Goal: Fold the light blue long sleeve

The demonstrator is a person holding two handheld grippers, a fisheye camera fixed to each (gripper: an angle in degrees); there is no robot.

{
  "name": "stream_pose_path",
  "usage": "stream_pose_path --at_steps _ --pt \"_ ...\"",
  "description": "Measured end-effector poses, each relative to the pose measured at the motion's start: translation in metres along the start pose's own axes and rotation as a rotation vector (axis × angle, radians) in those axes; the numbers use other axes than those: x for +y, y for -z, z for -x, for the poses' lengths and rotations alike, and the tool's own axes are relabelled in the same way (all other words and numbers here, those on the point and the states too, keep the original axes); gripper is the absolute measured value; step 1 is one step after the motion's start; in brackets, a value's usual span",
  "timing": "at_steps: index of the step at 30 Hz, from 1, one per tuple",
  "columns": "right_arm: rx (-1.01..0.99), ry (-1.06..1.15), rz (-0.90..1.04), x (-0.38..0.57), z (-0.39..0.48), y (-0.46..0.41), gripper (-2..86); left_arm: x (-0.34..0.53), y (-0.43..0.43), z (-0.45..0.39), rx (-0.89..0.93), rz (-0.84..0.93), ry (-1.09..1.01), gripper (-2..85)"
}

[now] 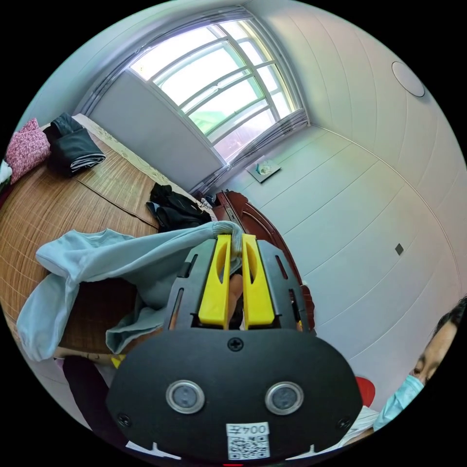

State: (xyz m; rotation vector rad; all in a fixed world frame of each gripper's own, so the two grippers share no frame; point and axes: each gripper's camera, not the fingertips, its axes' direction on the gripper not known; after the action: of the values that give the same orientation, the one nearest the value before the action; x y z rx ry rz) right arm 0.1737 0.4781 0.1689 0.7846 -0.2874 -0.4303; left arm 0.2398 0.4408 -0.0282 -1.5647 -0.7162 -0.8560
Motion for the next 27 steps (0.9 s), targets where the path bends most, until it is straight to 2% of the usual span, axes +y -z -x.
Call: stream_pose_path --at_steps 2,5,19,24,27 --pt "-0.279 -0.135 0.002 -0.003 -0.063 0.029 16.3 -0.001 0.001 -0.001 0.005 -0.006 0.007 2.1" --pt "-0.477 -0.286 -0.106 -0.001 -0.126 0.057 16.4 -0.004 0.002 0.000 0.021 -0.028 0.033 2.0" --pt "-0.629 -0.254 -0.028 -0.042 -0.152 0.038 18.2 -0.020 0.007 -0.013 0.061 -0.066 0.091 1.8" --pt "-0.728 -0.245 -0.073 -0.051 -0.155 0.044 15.0 -0.027 0.013 -0.017 0.087 -0.069 0.106 1.9" --pt "-0.790 -0.255 -0.124 -0.055 -0.161 0.054 9.7 -0.032 0.018 -0.018 0.097 -0.062 0.105 1.9"
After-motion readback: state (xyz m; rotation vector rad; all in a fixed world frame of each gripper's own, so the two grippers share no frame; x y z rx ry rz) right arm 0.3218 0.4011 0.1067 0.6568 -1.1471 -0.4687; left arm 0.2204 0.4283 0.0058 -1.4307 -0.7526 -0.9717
